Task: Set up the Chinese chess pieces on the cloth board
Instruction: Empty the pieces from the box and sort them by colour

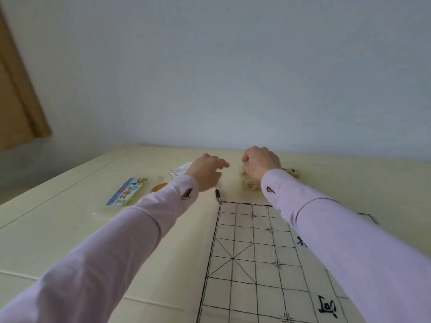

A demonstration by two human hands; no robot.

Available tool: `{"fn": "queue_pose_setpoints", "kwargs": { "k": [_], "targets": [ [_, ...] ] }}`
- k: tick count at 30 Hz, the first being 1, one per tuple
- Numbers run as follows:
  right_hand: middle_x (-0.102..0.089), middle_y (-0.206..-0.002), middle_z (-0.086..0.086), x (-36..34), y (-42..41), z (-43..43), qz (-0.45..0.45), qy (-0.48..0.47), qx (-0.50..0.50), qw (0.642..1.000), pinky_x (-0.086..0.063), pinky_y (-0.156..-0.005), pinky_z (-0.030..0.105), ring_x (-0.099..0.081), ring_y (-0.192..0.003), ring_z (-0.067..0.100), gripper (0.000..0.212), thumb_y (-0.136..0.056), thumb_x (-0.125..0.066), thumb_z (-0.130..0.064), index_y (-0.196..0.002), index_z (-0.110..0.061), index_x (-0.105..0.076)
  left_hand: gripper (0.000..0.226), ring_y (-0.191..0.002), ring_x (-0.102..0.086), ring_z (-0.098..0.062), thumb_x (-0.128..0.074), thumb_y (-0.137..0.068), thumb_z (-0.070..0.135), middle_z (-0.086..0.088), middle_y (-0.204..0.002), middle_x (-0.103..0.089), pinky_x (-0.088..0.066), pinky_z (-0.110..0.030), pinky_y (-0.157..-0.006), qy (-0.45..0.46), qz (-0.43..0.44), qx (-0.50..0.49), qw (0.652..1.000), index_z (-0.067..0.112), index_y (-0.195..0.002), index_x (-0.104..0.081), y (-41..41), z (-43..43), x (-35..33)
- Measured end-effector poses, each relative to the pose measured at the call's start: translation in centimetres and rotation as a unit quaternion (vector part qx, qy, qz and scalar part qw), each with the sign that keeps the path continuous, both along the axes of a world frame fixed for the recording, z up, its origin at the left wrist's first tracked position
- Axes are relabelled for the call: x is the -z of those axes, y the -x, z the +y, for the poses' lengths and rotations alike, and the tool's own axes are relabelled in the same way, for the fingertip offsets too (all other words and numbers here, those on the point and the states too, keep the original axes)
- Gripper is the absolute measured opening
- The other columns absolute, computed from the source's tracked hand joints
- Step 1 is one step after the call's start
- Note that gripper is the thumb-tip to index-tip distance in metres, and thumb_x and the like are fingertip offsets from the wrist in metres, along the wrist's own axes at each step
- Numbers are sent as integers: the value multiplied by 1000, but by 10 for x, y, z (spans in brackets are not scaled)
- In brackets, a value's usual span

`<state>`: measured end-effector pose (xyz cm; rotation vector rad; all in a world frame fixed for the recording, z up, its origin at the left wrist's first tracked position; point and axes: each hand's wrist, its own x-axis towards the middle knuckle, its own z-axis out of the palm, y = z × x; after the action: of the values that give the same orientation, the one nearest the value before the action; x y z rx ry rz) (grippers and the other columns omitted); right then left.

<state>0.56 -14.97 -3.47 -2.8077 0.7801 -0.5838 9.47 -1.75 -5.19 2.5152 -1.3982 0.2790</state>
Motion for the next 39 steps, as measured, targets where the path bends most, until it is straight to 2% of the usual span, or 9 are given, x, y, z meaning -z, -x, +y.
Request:
{"fn": "queue_pose_setpoints", "kwargs": {
  "k": [3, 6, 11, 15, 18, 22, 26, 31, 39],
  "targets": [
    [-65, -105, 11, -3, 18, -21, -21, -23, 89, 996, -42, -68, 28, -55, -82, 29, 25, -88, -46, -7, -104, -10, -65, 37, -109, -53, -19, -58, -91, 24, 2, -121, -57, -39, -29, -89, -15, 35, 52, 998, 22, -127, -56, 20, -32, 1],
    [-64, -105, 12, -1, 36, -48, -43, -89, 150, 984, -40, -69, 28, -58, -90, 31, 25, -86, -48, -5, -104, -9, -65, 25, -100, -55, -22, -66, -84, 27, -1, -112, -55, -37, -27, -78, 10, 37, 41, 998, 19, -107, -65, 28, -54, 6],
    [-43, -91, 13, 9, 52, -76, -49, -142, 172, 974, -33, -70, 29, -36, -83, 28, 7, -80, -47, -4, -81, -11, -48, 13, -98, -57, -27, -63, -85, 17, -6, -105, -63, -38, -30, -75, 27, 21, -4, 999, 12, -97, -64, 34, -64, 7],
    [-45, -102, 20, 12, 62, -83, -98, -194, 173, 961, -33, -72, 31, -43, -92, 34, 15, -89, -45, -13, -77, -7, -50, 10, -95, -57, -30, -56, -89, 15, -6, -103, -64, -41, -35, -79, 50, -7, -14, 999, 13, -98, -59, 45, -64, 6],
    [-52, -114, 16, 6, 74, -84, -158, -278, 172, 932, -36, -74, 32, -52, -102, 33, 38, -96, -39, -31, -114, 1, -49, 5, -90, -57, -31, -53, -90, 12, -3, -100, -63, -43, -38, -77, 86, -38, 4, 996, 14, -94, -56, 54, -57, 1],
    [-55, -92, 13, -10, 101, -83, -210, -456, 151, 852, -53, -78, 41, -56, -82, 31, 42, -94, -33, -45, -90, -7, -51, 10, -79, -55, -27, -57, -90, 18, -2, -92, -63, -36, -31, -67, 139, -51, 62, 987, 9, -92, -57, 68, -33, -7],
    [-57, -95, 11, -11, 144, -76, -164, -559, 99, 807, -54, -70, 38, -60, -81, 27, 47, -95, -35, -53, -99, -10, -52, 9, -68, -47, -19, -59, -88, 15, 8, -76, -55, -29, -23, -58, 142, -56, 115, 982, 6, -91, -59, 88, -4, -8],
    [-60, -109, 17, -3, 189, -59, -82, -606, 17, 791, -56, -60, 37, -61, -83, 26, 37, -96, -51, -31, -118, -2, -58, 6, -58, -48, -2, -65, -84, 10, 16, -70, -51, -37, -9, -58, 117, -13, 158, 980, 5, -85, -61, 104, 26, -5],
    [-63, -108, 19, 0, 239, -22, 44, -615, -92, 782, -60, -70, 36, -68, -83, 28, 26, -93, -52, -7, -117, 1, -55, 9, -71, -53, -23, -60, -90, 14, -4, -91, -64, -44, -33, -66, 57, -76, 176, 980, 5, -91, -63, 125, 40, 1]
  ]
}}
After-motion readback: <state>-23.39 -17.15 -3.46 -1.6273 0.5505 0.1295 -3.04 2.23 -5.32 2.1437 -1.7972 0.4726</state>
